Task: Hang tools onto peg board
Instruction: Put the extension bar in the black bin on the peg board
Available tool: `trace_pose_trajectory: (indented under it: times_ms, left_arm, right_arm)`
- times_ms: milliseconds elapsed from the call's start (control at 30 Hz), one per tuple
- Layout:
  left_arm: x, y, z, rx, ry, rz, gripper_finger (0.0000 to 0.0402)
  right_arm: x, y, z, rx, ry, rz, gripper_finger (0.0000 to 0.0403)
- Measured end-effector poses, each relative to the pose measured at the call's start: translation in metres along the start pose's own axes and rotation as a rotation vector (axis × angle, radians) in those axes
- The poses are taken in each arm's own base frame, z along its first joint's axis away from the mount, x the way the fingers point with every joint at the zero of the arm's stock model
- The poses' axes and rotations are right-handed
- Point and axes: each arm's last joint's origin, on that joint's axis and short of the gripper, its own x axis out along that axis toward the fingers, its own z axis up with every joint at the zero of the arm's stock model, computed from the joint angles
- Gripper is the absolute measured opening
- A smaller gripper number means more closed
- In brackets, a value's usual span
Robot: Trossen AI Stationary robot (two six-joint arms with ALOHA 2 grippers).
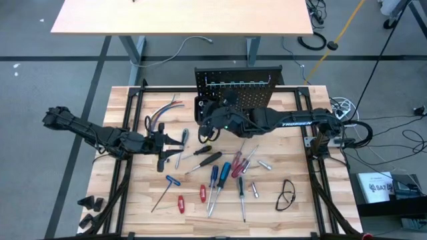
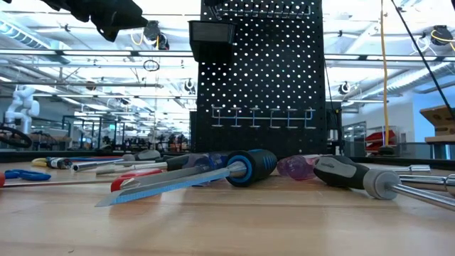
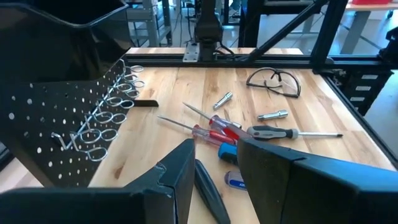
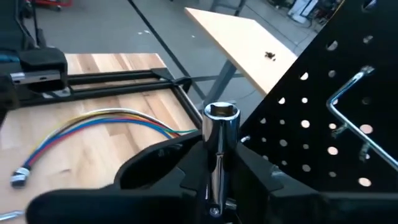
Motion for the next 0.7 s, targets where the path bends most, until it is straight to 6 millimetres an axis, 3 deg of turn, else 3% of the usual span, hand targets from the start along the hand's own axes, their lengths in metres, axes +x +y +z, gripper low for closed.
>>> trace_pose_trajectory:
  times_ms: [267, 700]
  left_arm:
    - [0.0000, 0.0000, -0.0001, 0.005, 0.001, 0.000, 0.0127]
    - [0.0000, 0.0000, -0.0004, 0.009, 0.004, 0.000, 0.0127]
  right_arm:
    - [0.0025, -0.0030, -0.0001, 0.001, 0.004, -0.011, 0.0088]
    - [0.0024, -0.0029, -0.0014, 0.011, 0.014, -0.010, 0.0091]
